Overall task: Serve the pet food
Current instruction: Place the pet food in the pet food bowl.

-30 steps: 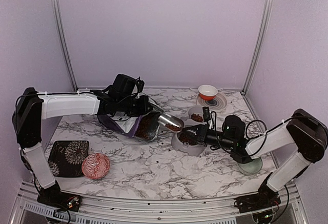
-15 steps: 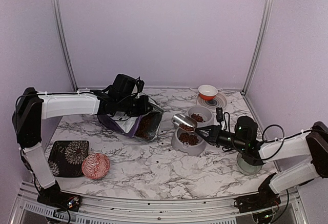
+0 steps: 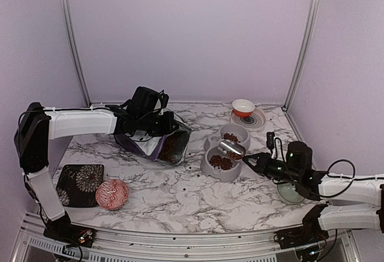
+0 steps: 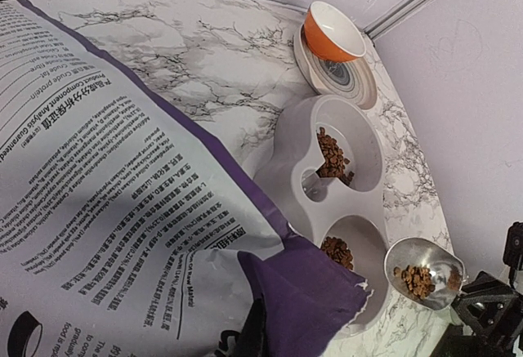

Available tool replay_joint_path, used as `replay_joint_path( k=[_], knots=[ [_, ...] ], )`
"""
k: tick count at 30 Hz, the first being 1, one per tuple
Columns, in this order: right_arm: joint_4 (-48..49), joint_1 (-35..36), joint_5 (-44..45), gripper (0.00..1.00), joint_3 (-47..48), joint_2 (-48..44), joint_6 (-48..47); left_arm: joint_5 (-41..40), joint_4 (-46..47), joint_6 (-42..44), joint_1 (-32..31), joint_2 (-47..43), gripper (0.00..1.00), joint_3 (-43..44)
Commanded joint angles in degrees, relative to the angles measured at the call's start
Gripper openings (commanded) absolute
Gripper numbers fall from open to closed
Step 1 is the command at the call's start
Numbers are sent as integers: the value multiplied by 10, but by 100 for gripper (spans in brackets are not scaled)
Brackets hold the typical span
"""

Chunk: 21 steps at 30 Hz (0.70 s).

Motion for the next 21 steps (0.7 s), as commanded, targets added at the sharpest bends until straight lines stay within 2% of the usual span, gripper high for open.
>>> replay_joint_path(
  k=[1, 21],
  knots=[
    [-58, -5, 24, 0, 23, -5, -28, -14, 38, 0, 10, -13, 0, 17],
    [-228, -4, 76, 0, 128, 26, -149, -7, 56, -3, 10, -4, 0, 4]
  ],
)
